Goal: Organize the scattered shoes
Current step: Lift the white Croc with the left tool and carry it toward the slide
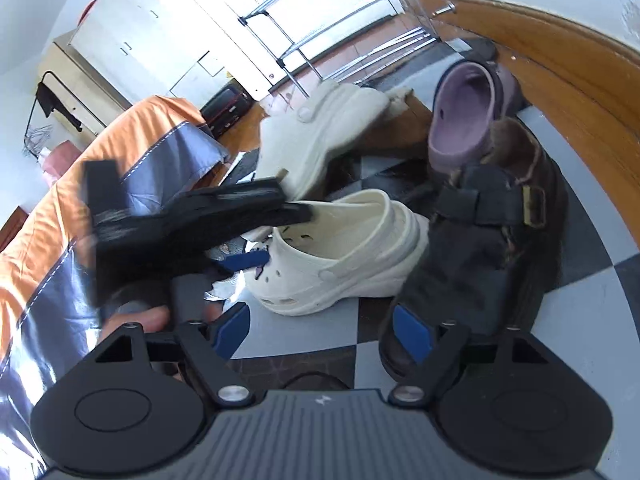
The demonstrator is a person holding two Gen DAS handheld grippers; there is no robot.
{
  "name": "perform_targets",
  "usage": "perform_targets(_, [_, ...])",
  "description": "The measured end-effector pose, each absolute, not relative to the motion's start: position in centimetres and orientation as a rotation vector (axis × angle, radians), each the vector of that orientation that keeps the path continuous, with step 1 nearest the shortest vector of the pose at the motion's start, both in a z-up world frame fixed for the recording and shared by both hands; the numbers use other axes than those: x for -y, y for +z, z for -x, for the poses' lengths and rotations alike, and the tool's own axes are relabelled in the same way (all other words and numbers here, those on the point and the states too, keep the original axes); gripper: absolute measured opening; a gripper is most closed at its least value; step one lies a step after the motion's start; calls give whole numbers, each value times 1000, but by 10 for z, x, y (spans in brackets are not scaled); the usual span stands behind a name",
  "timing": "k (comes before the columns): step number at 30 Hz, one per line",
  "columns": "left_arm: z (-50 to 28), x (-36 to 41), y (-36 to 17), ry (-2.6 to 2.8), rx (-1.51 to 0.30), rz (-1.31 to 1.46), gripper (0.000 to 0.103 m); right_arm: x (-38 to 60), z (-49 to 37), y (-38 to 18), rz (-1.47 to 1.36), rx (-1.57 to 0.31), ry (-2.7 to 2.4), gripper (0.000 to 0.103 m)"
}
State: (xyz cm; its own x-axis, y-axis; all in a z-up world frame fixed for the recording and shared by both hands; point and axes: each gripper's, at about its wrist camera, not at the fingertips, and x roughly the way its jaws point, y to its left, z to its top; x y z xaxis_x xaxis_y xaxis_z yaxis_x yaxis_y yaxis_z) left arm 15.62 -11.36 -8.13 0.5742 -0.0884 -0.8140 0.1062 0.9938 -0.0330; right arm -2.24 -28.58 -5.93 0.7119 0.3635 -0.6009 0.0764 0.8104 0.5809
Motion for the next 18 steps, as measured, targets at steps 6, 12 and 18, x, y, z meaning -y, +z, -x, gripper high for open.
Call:
perform_targets(6, [-158,109,-92,-12,-976,-39,43,296,26,-68,-688,-792,143,80])
perform_targets(12, [-141,100,-77,12,-957,-42,23,305,27,-71,-723,-798,126,80])
perform_targets(18, [-128,65,-73,31,-982,-13,14,305,26,-59,-717,-791,145,81])
